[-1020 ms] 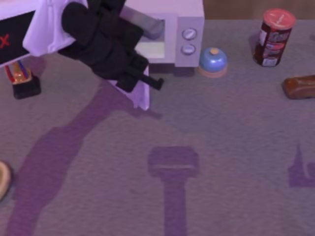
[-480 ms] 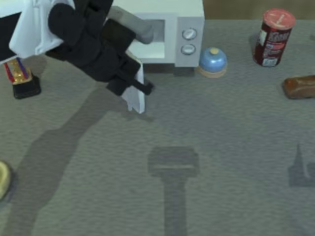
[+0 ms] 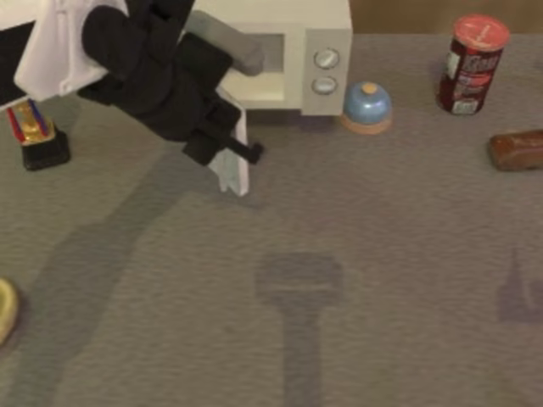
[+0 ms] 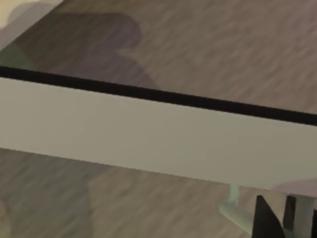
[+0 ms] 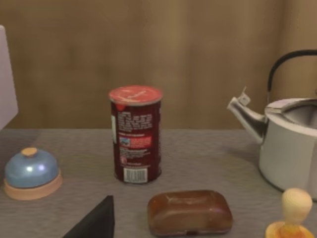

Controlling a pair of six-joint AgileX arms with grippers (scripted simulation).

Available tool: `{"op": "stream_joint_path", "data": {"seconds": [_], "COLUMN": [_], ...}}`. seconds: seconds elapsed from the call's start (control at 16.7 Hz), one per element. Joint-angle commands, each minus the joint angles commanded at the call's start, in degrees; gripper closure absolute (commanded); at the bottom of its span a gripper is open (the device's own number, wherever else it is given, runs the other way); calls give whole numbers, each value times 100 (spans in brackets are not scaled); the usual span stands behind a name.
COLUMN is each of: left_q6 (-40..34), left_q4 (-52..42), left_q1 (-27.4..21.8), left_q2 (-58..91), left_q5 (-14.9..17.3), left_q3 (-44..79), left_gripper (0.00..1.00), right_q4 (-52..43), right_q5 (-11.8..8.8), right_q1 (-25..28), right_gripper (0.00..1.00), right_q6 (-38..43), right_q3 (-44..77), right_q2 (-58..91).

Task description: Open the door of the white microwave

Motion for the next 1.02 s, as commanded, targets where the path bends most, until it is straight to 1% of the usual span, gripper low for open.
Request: {"op": "stream_joint_path", "data": {"seconds": [0.72,0.84,1.02], "left_q6": [0,0,324], "left_q4": [0,-7,-58], "left_q1": [0,-19,114], "left_q2": [0,0,-77], "left_q5": [0,44,198], "left_q3": [0,-12,-95], "left_gripper": [100,100,100], "right_q4": [0,0,0], "right_q5": [0,0,0], "right_q1": [0,0,0], "right_gripper": [0,0,0], "right_q6": [0,0,0], "right_q3": [0,0,0], "right_q2": [0,0,0]}}
